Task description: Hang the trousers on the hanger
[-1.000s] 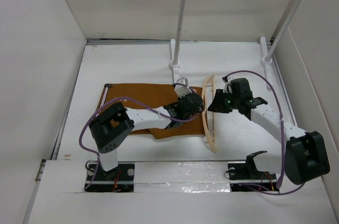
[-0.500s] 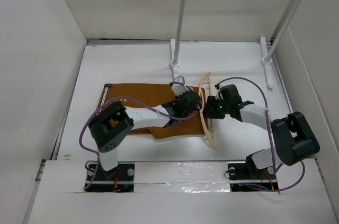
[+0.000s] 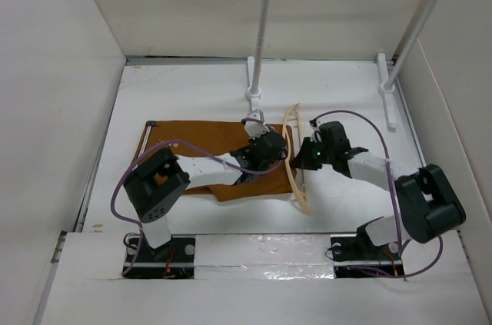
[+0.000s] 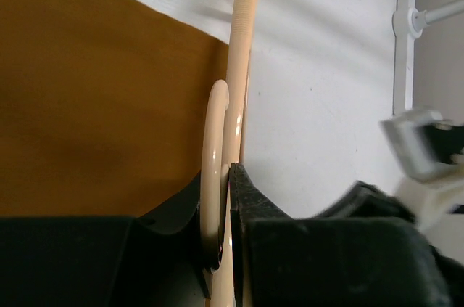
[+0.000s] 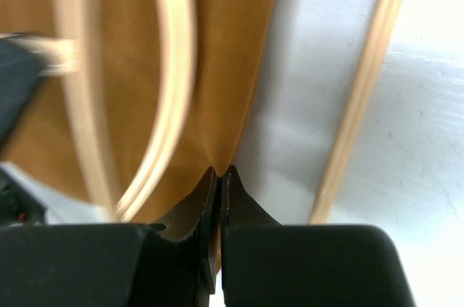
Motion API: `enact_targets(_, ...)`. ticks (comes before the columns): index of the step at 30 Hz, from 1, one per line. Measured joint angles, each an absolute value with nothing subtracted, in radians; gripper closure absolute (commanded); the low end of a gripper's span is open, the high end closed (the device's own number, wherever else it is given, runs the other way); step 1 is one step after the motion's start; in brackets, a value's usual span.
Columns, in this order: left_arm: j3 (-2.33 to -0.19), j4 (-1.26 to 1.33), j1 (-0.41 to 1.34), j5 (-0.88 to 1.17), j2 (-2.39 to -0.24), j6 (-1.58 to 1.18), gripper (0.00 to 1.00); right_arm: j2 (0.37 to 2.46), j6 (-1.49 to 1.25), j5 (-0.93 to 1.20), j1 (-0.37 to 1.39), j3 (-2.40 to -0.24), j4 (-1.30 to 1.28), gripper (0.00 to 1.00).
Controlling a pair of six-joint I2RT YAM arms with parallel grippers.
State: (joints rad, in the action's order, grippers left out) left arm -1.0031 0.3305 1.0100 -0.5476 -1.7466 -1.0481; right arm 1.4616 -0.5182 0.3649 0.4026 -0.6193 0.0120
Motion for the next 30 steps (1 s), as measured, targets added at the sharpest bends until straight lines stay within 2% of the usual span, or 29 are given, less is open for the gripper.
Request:
enact_targets(5,-0.959,0.337,0.993,-0.551,-1.702,-1.022,1.0,1.291,-0.481,0.367,0.332,-0.621,-0.084,1.0)
enact_targets(11,-0.9,0.325,0.981,-0.567,-1.64,-0.986,1.0,1.152,-0.408,0.374,0.149,-0.628,-0.227,1.0)
enact_targets(21,-0.767,0.245,0.979,-0.601,-1.457,-0.959,1.0,1.065,-0.335,0.386,-0.11,-0.658,-0.386,1.0)
enact_targets(30,-0.73,0.13,0.986,-0.617,-1.343,-0.931,1.0,1.084,-0.336,0.416,-0.183,-0.678,-0.397,1.0)
